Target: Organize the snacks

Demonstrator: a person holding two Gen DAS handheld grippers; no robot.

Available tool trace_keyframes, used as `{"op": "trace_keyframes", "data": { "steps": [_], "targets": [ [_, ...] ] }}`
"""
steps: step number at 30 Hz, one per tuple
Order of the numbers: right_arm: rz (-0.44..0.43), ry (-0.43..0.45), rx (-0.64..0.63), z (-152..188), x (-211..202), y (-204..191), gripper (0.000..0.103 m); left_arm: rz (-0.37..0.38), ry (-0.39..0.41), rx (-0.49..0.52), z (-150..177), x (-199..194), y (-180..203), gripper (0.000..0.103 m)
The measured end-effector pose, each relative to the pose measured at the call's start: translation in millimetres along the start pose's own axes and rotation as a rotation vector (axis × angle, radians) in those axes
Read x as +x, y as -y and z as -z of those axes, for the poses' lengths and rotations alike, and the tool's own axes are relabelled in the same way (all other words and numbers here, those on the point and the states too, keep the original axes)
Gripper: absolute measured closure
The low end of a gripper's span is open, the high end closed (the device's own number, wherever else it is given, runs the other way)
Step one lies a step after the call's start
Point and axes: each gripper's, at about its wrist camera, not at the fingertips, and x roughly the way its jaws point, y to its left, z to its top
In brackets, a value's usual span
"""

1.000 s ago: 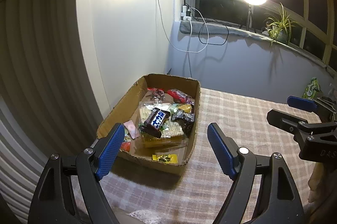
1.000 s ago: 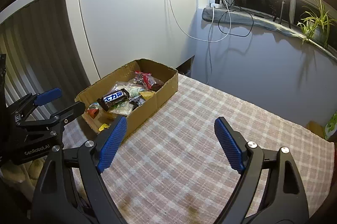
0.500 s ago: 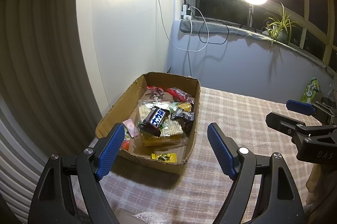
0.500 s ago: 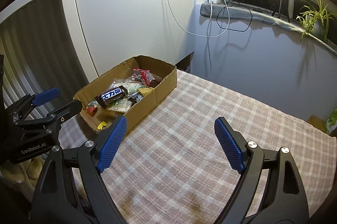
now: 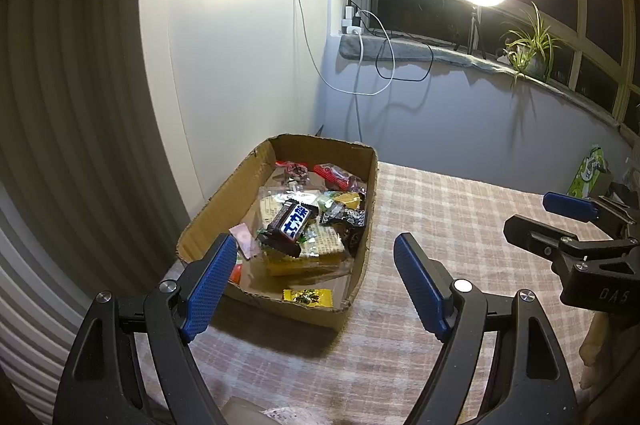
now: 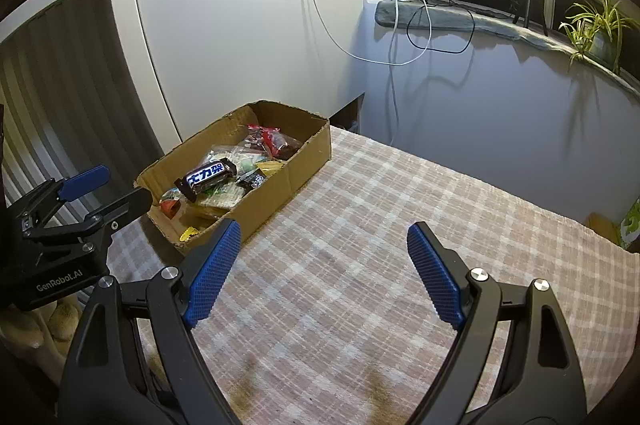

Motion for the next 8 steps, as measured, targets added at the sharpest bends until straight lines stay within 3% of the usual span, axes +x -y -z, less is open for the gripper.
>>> {"op": "trace_keyframes", "data": {
  "steps": [8],
  "targets": [
    [0.006, -0.002, 0.011, 1.7, -0.3, 3.9, 0.015, -0.001, -0.004, 0.004, 1.6, 0.3, 2.4, 0.022]
  ]
}}
